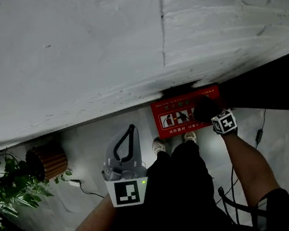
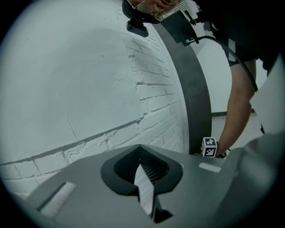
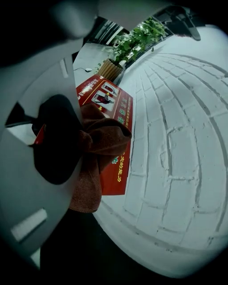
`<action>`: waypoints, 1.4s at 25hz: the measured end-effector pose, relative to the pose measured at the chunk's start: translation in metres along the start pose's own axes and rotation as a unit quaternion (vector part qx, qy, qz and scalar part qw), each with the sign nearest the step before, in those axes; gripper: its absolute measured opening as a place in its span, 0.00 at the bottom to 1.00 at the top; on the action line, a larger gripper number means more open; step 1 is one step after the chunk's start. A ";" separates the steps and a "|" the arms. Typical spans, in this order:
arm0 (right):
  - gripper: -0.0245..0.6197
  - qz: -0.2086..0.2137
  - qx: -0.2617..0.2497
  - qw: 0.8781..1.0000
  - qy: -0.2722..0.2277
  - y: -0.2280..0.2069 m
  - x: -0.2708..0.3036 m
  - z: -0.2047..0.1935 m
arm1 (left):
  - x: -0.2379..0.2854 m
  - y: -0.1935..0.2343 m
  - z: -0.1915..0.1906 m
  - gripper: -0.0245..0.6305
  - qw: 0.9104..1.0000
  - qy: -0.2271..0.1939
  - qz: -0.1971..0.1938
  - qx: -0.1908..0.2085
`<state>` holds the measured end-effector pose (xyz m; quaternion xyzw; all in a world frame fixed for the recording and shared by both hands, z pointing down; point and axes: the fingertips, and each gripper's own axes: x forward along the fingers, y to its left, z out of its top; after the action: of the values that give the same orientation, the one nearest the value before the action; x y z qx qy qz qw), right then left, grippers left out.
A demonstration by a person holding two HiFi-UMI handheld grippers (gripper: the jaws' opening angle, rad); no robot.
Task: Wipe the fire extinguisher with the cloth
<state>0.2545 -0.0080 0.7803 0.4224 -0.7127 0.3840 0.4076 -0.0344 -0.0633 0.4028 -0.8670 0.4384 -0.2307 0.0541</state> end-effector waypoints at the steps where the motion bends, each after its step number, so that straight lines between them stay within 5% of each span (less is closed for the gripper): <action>1: 0.14 -0.006 0.002 1.000 0.003 -0.003 -0.002 -0.002 | -0.002 0.001 -0.002 0.04 1.000 0.003 0.002 -0.005; 9: 0.14 -0.056 0.021 0.998 0.029 -0.029 -0.013 -0.015 | -0.019 0.012 -0.012 0.04 1.000 0.005 0.019 -0.014; 14: 0.14 -0.091 0.129 0.987 -0.011 -0.033 -0.021 -0.007 | -0.033 0.023 -0.023 0.04 0.999 0.007 0.034 -0.030; 21: 0.14 0.044 -0.005 0.996 -0.080 0.133 0.016 0.068 | -0.046 0.034 -0.036 0.04 0.999 0.008 0.042 -0.027; 26: 0.14 0.124 -0.087 0.987 -0.046 0.233 0.042 0.056 | -0.060 0.047 -0.046 0.04 0.998 0.018 0.051 -0.019; 29: 0.14 0.142 -0.124 0.982 -0.013 0.258 0.061 0.032 | -0.063 0.052 -0.054 0.04 0.998 0.029 0.052 -0.015; 35: 0.14 0.159 -0.083 0.984 0.002 0.249 0.069 0.016 | -0.056 0.057 -0.050 0.04 0.999 0.021 0.041 0.002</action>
<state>0.0013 0.0444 0.7863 0.2672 -0.7997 0.3839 0.3764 -0.1272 -0.0483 0.4103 -0.8429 0.4744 -0.2477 0.0560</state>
